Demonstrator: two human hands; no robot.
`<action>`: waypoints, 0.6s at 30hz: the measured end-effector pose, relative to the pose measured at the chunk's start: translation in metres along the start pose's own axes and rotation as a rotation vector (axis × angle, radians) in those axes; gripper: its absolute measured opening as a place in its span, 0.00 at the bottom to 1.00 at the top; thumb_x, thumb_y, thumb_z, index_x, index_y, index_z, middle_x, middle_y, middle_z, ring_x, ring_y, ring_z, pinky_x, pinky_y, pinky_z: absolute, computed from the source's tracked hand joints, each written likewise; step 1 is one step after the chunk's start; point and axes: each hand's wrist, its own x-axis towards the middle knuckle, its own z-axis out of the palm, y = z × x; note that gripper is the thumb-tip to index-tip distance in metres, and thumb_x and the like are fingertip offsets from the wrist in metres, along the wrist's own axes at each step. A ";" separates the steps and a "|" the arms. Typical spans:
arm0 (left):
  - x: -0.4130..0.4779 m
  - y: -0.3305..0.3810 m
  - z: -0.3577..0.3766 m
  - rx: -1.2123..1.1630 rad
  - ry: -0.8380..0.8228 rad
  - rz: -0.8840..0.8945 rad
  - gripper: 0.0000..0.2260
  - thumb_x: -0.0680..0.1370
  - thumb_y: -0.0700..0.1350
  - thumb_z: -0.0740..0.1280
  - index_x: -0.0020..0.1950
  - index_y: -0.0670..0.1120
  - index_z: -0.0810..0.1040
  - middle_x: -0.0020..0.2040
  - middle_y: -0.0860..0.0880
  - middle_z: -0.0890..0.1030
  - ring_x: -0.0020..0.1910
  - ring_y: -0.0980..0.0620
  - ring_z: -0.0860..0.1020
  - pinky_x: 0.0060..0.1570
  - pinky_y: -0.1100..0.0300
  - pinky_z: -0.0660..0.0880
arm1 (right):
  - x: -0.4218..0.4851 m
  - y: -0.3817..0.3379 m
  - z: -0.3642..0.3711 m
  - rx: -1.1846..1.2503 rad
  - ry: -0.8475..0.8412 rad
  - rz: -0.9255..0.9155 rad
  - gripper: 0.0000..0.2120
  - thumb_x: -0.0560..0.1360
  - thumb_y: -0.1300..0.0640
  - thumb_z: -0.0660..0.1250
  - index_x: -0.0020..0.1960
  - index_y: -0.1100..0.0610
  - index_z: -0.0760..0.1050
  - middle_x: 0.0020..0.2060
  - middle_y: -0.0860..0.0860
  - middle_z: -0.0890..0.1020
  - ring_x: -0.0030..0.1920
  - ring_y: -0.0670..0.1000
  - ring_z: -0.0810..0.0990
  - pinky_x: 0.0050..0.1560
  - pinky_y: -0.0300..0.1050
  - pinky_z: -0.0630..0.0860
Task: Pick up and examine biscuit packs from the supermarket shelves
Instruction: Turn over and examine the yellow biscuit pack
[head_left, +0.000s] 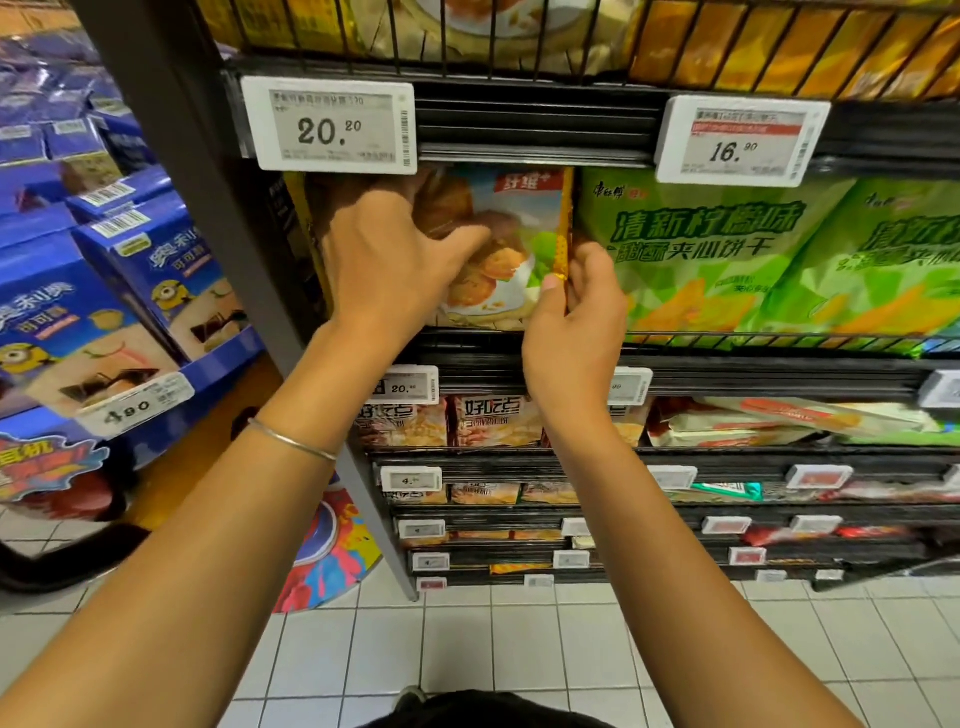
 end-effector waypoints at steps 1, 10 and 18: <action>-0.003 0.001 0.000 -0.025 0.035 0.050 0.29 0.71 0.69 0.73 0.40 0.41 0.83 0.36 0.45 0.84 0.37 0.44 0.82 0.40 0.46 0.79 | 0.001 0.000 0.000 0.004 0.000 0.008 0.14 0.84 0.64 0.60 0.69 0.63 0.72 0.57 0.54 0.82 0.59 0.53 0.80 0.63 0.52 0.78; -0.006 -0.013 0.002 0.005 0.085 0.186 0.37 0.71 0.76 0.68 0.44 0.40 0.85 0.39 0.44 0.85 0.39 0.45 0.82 0.43 0.46 0.77 | 0.000 0.000 0.006 -0.068 -0.061 -0.007 0.05 0.84 0.65 0.57 0.58 0.62 0.71 0.44 0.52 0.77 0.46 0.55 0.76 0.48 0.58 0.74; 0.000 -0.007 0.004 0.315 -0.042 0.160 0.49 0.66 0.82 0.51 0.56 0.40 0.81 0.48 0.36 0.84 0.49 0.34 0.83 0.42 0.52 0.67 | 0.007 -0.001 -0.023 -0.298 -0.284 -0.070 0.03 0.83 0.64 0.59 0.56 0.60 0.69 0.43 0.54 0.77 0.43 0.52 0.73 0.38 0.45 0.68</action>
